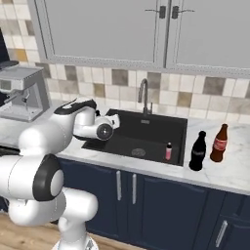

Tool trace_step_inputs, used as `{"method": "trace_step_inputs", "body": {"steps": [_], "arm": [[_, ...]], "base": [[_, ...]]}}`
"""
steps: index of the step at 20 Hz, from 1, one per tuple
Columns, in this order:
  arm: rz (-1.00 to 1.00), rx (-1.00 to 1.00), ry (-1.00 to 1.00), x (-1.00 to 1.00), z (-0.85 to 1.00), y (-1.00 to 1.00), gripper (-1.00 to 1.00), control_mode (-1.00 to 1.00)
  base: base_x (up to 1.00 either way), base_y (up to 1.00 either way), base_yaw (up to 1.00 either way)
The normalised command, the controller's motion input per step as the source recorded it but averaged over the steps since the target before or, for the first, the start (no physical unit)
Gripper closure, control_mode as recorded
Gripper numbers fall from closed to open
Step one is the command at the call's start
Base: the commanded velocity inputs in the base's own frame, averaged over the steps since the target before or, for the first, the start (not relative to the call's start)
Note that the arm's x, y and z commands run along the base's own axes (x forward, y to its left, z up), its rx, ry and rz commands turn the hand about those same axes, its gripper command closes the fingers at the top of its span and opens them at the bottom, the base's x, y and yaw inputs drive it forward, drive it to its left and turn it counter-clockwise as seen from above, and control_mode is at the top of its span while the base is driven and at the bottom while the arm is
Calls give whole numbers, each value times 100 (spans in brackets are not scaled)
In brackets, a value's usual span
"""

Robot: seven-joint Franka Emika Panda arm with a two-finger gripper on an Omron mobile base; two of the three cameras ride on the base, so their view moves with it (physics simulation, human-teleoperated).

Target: Place the large bottle from the dining counter next to the other large bottle outside the sink, and place the small bottle from the dining counter next to the other small bottle inside the sink.

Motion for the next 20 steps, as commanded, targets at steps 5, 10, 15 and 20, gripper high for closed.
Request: {"method": "trace_step_inputs", "body": {"steps": [5,10,15,20], "arm": [[0,0,0,0,0,0,100,100],[0,0,0,0,0,0,100,100],[0,0,0,0,0,0,100,100],[0,0,0,0,0,0,100,100]], "base": [[59,-8,0],[44,-2,0],[9,0,1],[0,0,0]]}}
